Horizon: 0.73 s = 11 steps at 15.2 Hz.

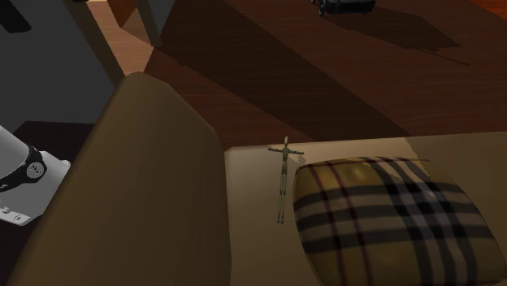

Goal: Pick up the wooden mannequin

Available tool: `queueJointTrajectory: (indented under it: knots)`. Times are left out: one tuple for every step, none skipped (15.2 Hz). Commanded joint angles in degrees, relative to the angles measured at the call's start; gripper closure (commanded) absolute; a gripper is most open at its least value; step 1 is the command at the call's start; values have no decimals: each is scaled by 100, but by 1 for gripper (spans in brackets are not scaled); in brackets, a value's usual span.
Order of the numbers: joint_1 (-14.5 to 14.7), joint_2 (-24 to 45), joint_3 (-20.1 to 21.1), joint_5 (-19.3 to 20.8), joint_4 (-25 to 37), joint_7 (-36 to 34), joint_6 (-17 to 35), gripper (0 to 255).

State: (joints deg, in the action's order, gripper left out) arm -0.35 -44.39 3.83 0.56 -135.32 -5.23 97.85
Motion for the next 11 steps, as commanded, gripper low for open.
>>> queueJointTrajectory:
  knots:
    - [0,0,0,0,0,0,0,0]
    - [10,109,46,-26,-83,-55,177,0]
    - [20,225,93,-51,-158,-110,355,0]
    - [29,349,141,-75,-226,-164,533,0]
    - [38,481,189,-97,-286,-218,712,0]
    - [46,620,237,-117,-339,-273,890,0]
    - [54,767,284,-134,-384,-329,1069,0]
    - [60,921,333,-150,-422,-384,1247,0]
    - [65,1082,382,-163,-452,-440,1424,0]
    - [71,1249,430,-172,-474,-497,1600,0]
    - [74,1424,479,-179,-488,-554,1774,0]
